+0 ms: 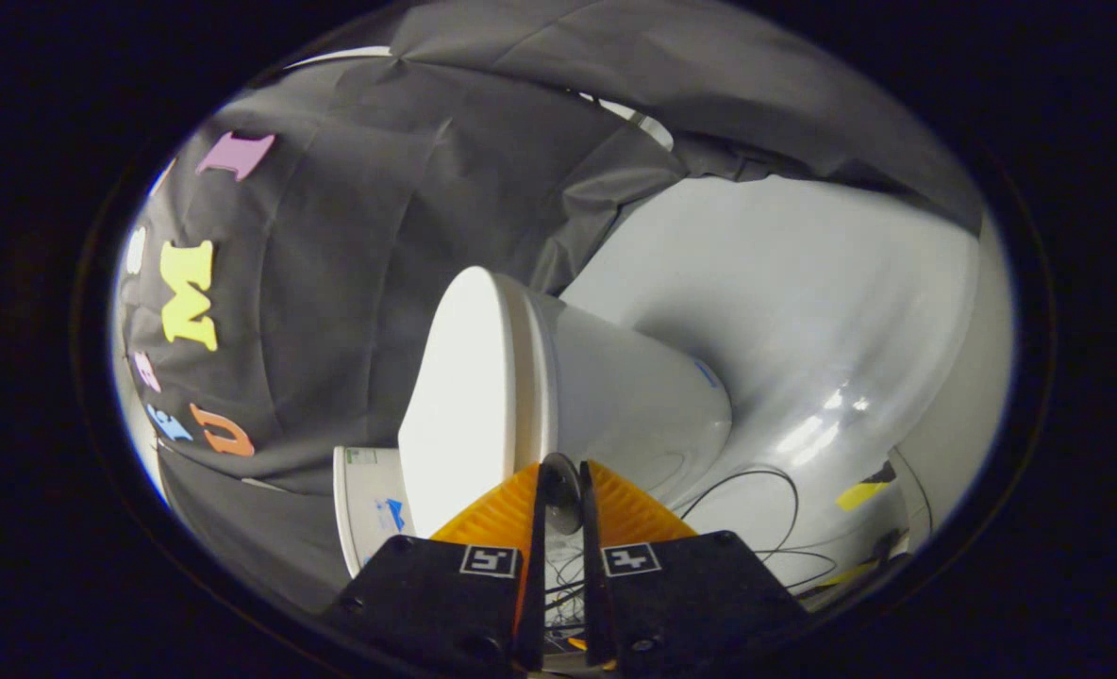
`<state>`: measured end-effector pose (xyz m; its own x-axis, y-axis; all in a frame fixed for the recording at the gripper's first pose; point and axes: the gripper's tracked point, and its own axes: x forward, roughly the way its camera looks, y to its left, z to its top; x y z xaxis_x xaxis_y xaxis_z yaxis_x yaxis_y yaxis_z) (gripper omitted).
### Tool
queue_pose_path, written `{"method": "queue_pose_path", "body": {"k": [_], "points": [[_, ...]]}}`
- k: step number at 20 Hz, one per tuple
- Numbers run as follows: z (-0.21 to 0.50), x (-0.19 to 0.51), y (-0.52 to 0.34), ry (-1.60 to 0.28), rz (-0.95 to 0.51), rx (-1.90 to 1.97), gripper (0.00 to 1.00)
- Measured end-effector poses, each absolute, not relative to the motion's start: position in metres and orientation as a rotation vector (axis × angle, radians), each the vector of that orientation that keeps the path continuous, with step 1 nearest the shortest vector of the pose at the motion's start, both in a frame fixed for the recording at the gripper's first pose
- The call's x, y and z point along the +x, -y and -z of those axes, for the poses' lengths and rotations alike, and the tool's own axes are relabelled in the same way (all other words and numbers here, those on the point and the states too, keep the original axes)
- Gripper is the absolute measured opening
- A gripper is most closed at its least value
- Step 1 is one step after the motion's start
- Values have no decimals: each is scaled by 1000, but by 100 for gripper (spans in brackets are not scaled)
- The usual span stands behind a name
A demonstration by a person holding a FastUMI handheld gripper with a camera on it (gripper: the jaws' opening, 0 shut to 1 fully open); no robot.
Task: Open the toilet lid.
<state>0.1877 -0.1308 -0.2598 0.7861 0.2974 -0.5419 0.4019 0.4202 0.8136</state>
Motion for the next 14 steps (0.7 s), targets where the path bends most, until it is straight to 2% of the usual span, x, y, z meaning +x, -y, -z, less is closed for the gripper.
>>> {"method": "queue_pose_path", "body": {"k": [3,7,14], "points": [[252,185,130,-731,101,1186,11],[246,187,129,-758,156,1108,10],[209,188,120,-737,145,1093,7]]}}
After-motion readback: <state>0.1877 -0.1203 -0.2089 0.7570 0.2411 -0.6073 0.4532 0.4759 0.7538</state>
